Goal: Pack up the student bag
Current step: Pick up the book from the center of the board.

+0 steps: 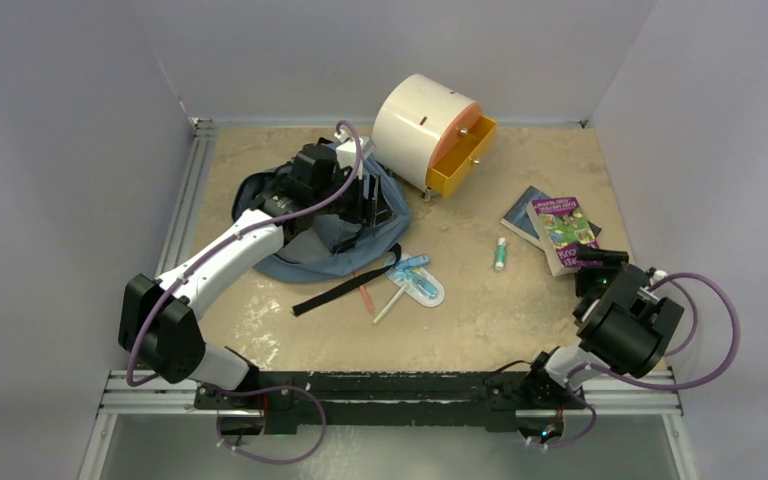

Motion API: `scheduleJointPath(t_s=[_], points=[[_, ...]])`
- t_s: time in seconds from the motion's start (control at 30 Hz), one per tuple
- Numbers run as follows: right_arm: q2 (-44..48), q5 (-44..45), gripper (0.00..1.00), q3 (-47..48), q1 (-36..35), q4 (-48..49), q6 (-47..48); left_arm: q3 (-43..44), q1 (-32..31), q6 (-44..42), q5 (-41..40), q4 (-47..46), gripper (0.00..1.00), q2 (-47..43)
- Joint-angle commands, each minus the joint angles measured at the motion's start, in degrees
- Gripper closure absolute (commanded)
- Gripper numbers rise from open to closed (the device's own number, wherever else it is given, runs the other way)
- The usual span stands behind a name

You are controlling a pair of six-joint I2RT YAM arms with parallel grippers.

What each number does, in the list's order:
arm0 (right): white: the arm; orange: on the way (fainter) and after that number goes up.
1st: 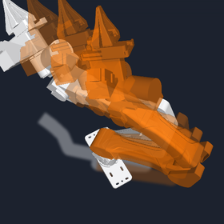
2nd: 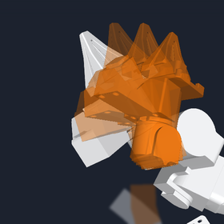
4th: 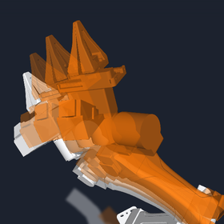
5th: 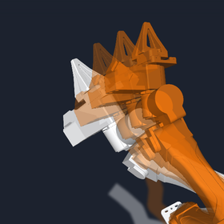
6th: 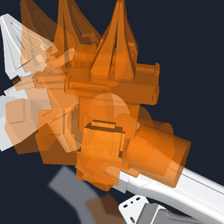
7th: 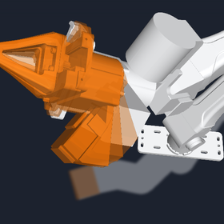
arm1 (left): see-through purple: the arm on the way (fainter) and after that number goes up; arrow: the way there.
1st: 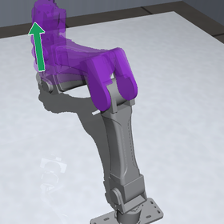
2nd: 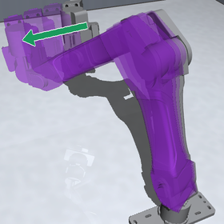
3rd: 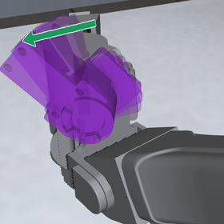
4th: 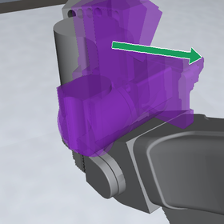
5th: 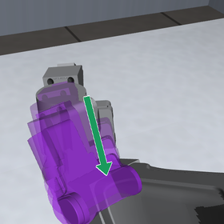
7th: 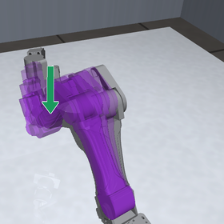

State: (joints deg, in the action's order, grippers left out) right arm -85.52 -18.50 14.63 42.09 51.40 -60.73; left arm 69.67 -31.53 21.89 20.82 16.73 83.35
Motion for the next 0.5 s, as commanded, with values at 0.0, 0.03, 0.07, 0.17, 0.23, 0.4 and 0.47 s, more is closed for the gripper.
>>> scheduleJointPath(t_s=[0.0, 0.03, 0.07, 0.17, 0.23, 0.4, 0.47], points=[[-0.5, -2.9, 0.32, -1.6, 0.1, 3.6, -1.6, 0.4, 0.0, 0.2, 0.0, -3.1, 0.39, -0.7], [-0.1, -3.2, 0.36, -1.8, 0.1, 4.2, -1.8, 0.2, 0.0, 0.2, -0.1, -3.1, 0.39, -0.8], [0.4, -3.5, 0.39, -2.0, 0.2, 5.0, -2.0, 0.1, 0.0, 0.4, -0.3, -3.0, 0.39, -0.9], [2.5, -3.8, 0.52, -2.0, 0.2, 5.3, -2.2, -0.5, 0.0, 0.8, -0.7, -3.2, 0.39, -1.4], [4.3, -4.2, 0.61, -1.9, 0.1, 5.2, -2.4, -0.9, 0.0, 1.0, -0.9, -3.2, 0.39, -1.7], [11.0, -4.1, 0.84, -1.2, 0.1, 3.5, -2.3, -1.1, 0.0, 0.6, -2.1, -2.6, 0.4, -2.4], [14.1, -3.6, 0.92, -0.4, 0.2, 1.4, -1.4, -1.3, 0.0, 0.6, -2.5, -2.6, 0.4, -2.6]])
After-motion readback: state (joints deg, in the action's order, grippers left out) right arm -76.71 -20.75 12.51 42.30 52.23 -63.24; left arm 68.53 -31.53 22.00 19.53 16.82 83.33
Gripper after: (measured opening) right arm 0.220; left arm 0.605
